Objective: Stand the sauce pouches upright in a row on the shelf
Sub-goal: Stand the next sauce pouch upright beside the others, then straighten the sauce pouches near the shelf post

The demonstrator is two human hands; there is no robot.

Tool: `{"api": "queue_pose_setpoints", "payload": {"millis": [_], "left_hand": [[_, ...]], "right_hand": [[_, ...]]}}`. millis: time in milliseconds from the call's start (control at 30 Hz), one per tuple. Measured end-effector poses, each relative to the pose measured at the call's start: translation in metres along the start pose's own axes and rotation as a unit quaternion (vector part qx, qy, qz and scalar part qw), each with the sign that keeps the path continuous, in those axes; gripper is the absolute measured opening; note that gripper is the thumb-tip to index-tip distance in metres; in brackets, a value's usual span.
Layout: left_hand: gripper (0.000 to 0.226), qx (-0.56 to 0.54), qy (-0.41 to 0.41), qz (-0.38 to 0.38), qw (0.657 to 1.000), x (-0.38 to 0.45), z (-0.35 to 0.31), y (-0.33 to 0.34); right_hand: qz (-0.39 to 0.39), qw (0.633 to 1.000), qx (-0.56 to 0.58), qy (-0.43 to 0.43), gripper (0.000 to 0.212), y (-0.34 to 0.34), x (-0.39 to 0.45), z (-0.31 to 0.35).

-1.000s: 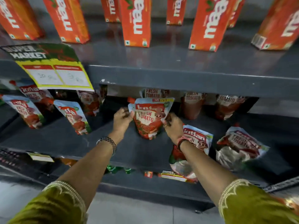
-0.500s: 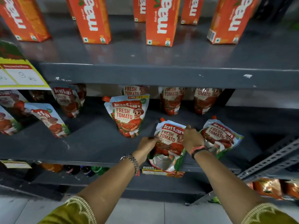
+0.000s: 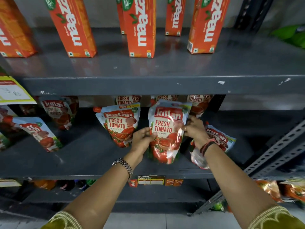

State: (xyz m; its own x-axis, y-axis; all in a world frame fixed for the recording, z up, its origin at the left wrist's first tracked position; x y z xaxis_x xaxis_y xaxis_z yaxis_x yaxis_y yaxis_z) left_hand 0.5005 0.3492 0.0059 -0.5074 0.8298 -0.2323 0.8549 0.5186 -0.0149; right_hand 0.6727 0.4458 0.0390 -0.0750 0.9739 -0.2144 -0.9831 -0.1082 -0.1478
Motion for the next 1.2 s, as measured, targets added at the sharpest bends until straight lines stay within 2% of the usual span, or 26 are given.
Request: {"api": "queue_pose_setpoints", "payload": {"millis": [100, 200, 333, 400, 467, 500, 567, 633, 667, 733, 800, 833, 933, 1033, 1067, 1133, 1200], "left_hand": [[0.016, -0.011, 0.055, -0.024, 0.998, 0.012, -0.021, 0.009], [0.029, 0.019, 0.060, -0.060, 0.996, 0.028, -0.023, 0.016], [0.023, 0.124, 0.071, -0.072, 0.987, 0.038, -0.011, 0.020], [0.028, 0.145, 0.069, -0.086, 0.983, 0.035, -0.003, 0.019], [0.031, 0.106, 0.041, -0.105, 0.988, 0.025, 0.009, 0.020], [0.024, 0.071, 0.012, -0.104, 0.992, 0.018, 0.019, 0.024], [0.015, 0.033, -0.081, -0.077, 0.993, -0.004, 0.039, 0.038], [0.015, 0.048, -0.173, 0.011, 0.984, -0.026, 0.053, 0.063], [0.023, 0.073, -0.191, 0.061, 0.977, -0.033, 0.057, 0.077], [0.020, 0.134, -0.142, 0.108, 0.975, -0.031, 0.055, 0.104], [0.018, 0.162, -0.084, 0.125, 0.975, -0.027, 0.040, 0.130], [0.020, 0.162, -0.079, 0.138, 0.974, -0.023, 0.036, 0.143], [0.030, 0.146, -0.125, 0.155, 0.969, -0.008, 0.036, 0.168], [0.012, 0.137, -0.160, 0.196, 0.958, -0.002, 0.034, 0.169], [0.015, 0.130, -0.159, 0.221, 0.953, -0.001, 0.033, 0.170], [0.039, 0.125, -0.130, 0.251, 0.951, 0.002, 0.030, 0.169], [0.060, 0.093, -0.102, 0.241, 0.961, 0.005, 0.025, 0.169]], "right_hand": [[-0.034, 0.994, -0.022, -0.103, 0.036, -0.007, 0.007, 0.031], [-0.053, 0.986, -0.075, -0.142, 0.037, -0.010, 0.010, 0.033], [-0.029, 0.989, -0.099, -0.104, 0.039, -0.017, 0.019, 0.008], [-0.021, 0.991, -0.085, -0.103, 0.034, -0.026, 0.017, 0.004], [-0.061, 0.987, -0.099, -0.106, 0.029, -0.043, 0.016, 0.000], [-0.101, 0.984, -0.106, -0.099, 0.030, -0.055, 0.017, -0.003], [-0.176, 0.975, -0.132, -0.038, 0.039, -0.079, 0.017, -0.023], [-0.203, 0.968, -0.113, 0.095, 0.045, -0.103, 0.015, -0.059], [-0.180, 0.967, -0.086, 0.159, 0.042, -0.108, 0.013, -0.080], [-0.166, 0.962, -0.048, 0.212, 0.030, -0.114, 0.012, -0.102], [-0.205, 0.957, 0.007, 0.205, 0.013, -0.123, 0.022, -0.117], [-0.209, 0.955, 0.043, 0.206, 0.011, -0.121, 0.022, -0.117], [-0.210, 0.944, 0.133, 0.217, 0.013, -0.118, 0.010, -0.109], [-0.197, 0.936, 0.179, 0.229, 0.015, -0.125, 0.009, -0.108], [-0.202, 0.937, 0.185, 0.219, 0.015, -0.129, 0.010, -0.105], [-0.211, 0.947, 0.166, 0.176, 0.012, -0.134, 0.016, -0.098], [-0.217, 0.959, 0.143, 0.112, 0.020, -0.138, 0.016, -0.080]]}}
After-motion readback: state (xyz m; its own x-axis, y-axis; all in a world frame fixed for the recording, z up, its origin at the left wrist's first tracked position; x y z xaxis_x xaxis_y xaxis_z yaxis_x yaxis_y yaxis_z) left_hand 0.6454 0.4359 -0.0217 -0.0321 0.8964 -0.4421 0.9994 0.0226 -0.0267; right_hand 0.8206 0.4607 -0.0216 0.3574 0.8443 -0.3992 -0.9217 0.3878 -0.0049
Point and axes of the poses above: each hand's wrist, its own x-axis towards the middle knuckle, its own y-axis out of the palm, z = x × y, the point moved 4 cm from there along x, towards the middle knuckle, and after that the axes turned 5 degrees about -z, right-handed, at the moved point
